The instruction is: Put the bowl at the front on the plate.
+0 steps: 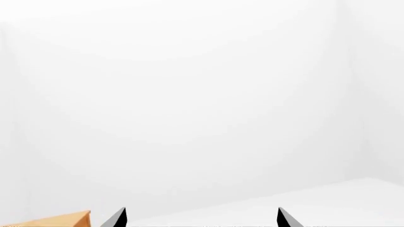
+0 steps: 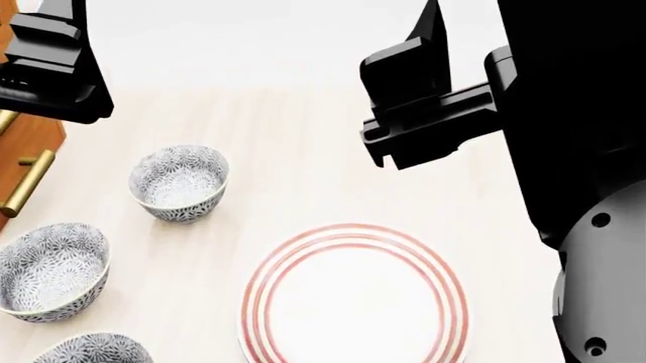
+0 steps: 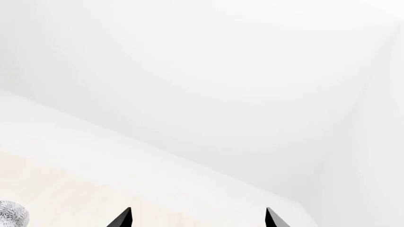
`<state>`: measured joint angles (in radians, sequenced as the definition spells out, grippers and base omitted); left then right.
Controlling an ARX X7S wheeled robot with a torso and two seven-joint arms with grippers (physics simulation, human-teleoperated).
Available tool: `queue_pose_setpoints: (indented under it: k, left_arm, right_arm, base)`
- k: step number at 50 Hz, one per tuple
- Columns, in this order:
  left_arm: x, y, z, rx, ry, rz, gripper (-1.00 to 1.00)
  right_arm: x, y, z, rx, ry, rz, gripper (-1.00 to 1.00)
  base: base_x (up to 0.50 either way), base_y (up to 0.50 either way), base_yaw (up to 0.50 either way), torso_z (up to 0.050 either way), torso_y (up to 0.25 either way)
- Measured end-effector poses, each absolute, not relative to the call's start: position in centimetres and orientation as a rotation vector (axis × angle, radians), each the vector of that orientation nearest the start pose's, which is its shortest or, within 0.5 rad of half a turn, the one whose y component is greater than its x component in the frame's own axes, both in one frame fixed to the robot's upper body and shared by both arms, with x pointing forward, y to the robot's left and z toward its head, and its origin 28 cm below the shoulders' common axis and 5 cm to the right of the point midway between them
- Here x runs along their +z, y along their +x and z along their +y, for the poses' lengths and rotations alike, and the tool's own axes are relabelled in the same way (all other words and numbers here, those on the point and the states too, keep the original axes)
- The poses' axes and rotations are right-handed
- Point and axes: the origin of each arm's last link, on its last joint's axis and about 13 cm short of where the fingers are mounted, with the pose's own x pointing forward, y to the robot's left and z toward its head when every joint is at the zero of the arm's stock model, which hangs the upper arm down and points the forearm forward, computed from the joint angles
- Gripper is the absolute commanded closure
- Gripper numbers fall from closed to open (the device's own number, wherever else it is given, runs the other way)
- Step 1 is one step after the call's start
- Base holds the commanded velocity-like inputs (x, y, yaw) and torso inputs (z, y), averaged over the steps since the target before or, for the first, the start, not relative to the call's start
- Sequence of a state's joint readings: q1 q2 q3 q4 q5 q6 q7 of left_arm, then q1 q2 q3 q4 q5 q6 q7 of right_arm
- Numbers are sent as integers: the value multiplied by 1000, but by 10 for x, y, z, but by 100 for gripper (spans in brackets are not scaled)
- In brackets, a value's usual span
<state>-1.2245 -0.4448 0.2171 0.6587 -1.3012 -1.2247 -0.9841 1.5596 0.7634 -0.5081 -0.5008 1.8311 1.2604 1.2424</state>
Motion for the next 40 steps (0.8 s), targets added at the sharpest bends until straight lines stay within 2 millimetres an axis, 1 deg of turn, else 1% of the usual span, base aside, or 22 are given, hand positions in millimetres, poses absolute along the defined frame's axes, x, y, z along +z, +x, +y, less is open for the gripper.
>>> queue_pose_setpoints:
  k: [19,40]
  left_arm:
    - [322,222,192,-94,136,-335,-100]
    - [304,225,191,-120,136,-192,-100]
  right_arm:
    - [354,196,-119,10,-408,-178,-100]
    - [352,196,-121,9,-405,-185,-100]
  base:
    - [12,0,0,0,0]
    - [0,0,0,0,0]
